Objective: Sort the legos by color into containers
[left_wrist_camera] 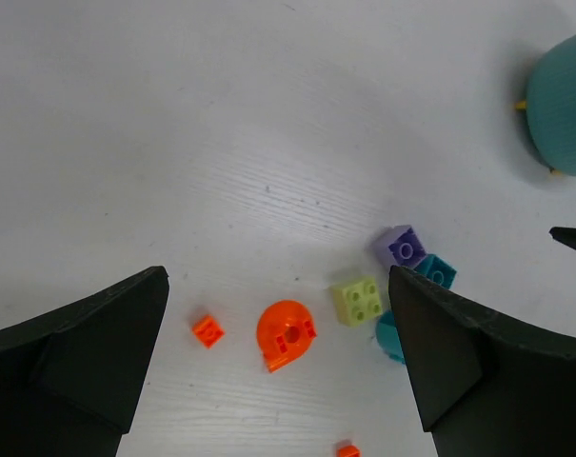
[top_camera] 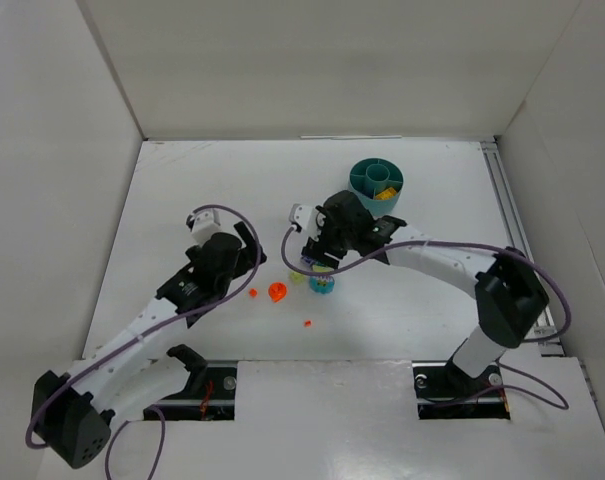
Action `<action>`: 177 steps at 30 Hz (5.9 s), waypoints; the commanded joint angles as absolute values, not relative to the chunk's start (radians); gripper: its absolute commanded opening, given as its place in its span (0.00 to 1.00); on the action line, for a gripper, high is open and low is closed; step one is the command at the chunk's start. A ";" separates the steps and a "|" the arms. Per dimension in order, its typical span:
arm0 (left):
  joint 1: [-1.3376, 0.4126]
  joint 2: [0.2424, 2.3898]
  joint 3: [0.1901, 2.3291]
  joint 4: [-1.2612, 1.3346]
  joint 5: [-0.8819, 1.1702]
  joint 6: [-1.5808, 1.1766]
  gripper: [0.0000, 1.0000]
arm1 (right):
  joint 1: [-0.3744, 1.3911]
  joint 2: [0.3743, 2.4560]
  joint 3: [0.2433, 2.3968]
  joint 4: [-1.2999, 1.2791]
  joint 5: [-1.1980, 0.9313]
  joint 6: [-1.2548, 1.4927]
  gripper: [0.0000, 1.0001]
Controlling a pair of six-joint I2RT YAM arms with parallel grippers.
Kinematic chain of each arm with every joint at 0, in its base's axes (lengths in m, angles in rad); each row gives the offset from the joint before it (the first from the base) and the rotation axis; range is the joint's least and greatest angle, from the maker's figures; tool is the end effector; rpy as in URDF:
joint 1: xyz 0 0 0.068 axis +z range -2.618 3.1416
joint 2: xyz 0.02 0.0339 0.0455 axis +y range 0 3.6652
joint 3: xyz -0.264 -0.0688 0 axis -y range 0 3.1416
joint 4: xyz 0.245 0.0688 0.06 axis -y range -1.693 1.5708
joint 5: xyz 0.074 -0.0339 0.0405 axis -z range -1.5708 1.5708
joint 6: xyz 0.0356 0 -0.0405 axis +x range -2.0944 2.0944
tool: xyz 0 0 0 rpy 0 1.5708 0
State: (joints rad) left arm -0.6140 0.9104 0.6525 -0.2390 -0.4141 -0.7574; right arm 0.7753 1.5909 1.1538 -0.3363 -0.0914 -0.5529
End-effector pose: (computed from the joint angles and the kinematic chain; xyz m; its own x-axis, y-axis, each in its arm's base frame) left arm 0.1750 -0.1058 0.2667 -0.4469 -0.4545 -0.7705 -0.0945 0.8805 -0.4646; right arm 0.2484 0.2480 0.2516 -0.0341 -0.7656 -0.6424 -0.8949 0.3096 -0.3215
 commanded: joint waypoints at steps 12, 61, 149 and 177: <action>-0.598 0.733 0.571 -0.298 -0.437 -0.845 1.00 | 0.796 1.916 1.430 -0.296 -0.046 -0.486 0.75; -0.589 0.816 0.620 -0.230 -0.448 -0.807 1.00 | 0.620 1.749 1.407 -0.299 -0.032 -0.505 0.11; -0.701 1.245 0.565 -0.095 -0.083 -0.635 0.84 | 0.428 1.282 0.963 -0.293 -0.049 -0.503 1.00; -0.908 1.529 0.742 -0.290 -0.338 -0.759 0.34 | 0.400 1.273 0.936 -0.284 -0.086 -0.512 1.00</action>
State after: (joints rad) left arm -0.9005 1.4956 0.7441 -0.2188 -0.3721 -0.7361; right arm 0.4068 1.2964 0.9451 -0.3286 -0.0650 -0.5018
